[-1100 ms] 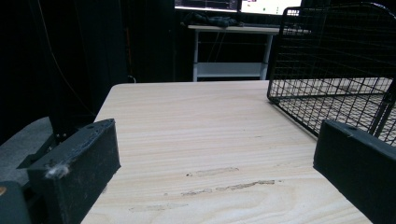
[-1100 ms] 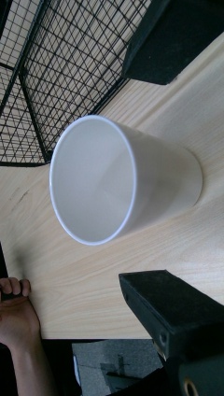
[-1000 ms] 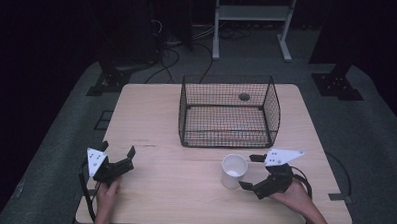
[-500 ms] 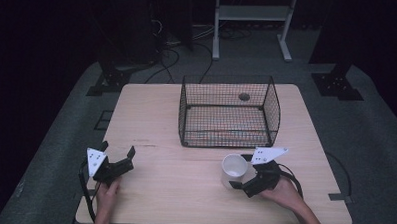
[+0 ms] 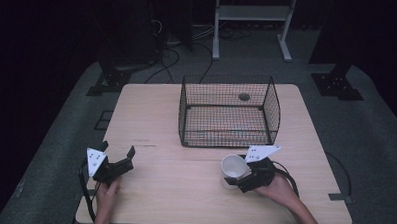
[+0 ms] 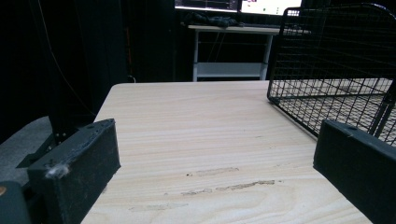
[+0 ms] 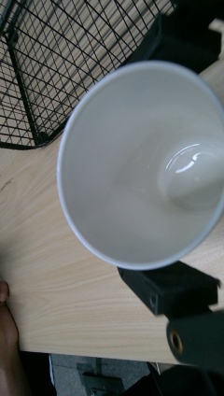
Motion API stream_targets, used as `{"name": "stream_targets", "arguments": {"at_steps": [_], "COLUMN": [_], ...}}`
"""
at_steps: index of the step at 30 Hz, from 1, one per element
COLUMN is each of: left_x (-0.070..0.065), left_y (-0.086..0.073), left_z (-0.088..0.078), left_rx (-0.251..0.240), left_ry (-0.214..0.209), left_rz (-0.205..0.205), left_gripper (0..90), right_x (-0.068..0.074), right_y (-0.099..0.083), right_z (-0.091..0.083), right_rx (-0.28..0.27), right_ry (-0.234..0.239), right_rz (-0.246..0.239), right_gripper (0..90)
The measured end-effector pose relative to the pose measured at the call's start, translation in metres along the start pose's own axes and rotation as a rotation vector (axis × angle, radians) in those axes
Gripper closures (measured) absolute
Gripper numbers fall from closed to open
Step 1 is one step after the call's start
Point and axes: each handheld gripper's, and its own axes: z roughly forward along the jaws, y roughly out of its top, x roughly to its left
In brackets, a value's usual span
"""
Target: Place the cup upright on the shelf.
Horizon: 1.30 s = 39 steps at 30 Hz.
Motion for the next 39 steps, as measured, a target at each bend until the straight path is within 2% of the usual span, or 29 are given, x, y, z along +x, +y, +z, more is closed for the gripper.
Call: {"name": "stream_targets", "arguments": {"at_steps": [6,10,20,29,39], "left_x": [0.000,0.000,0.000,0.000,0.000], "left_y": [0.000,0.000,0.000,0.000,0.000], "left_z": [0.000,0.000,0.000,0.000,0.000], "left_rx": [0.000,0.001,0.003,0.002,0.003], "left_ry": [0.000,0.000,0.000,0.000,-0.002], "left_rz": [0.000,0.000,-0.001,-0.004,-0.005], "left_gripper": [0.0,0.0,0.0,0.0,0.0], "right_x": [-0.002,-0.004,-0.011,-0.018,-0.022], "right_y": [0.004,0.008,0.032,0.056,0.075], "right_z": [0.001,-0.001,-0.005,-0.011,-0.020], "right_rx": [0.011,0.007,-0.004,-0.016,-0.057], "right_ry": [0.010,0.035,0.077,0.088,0.090], "right_rz": [-0.010,0.007,0.001,-0.018,-0.023], "right_gripper": [19.1,19.2,19.2,19.2,19.2]}}
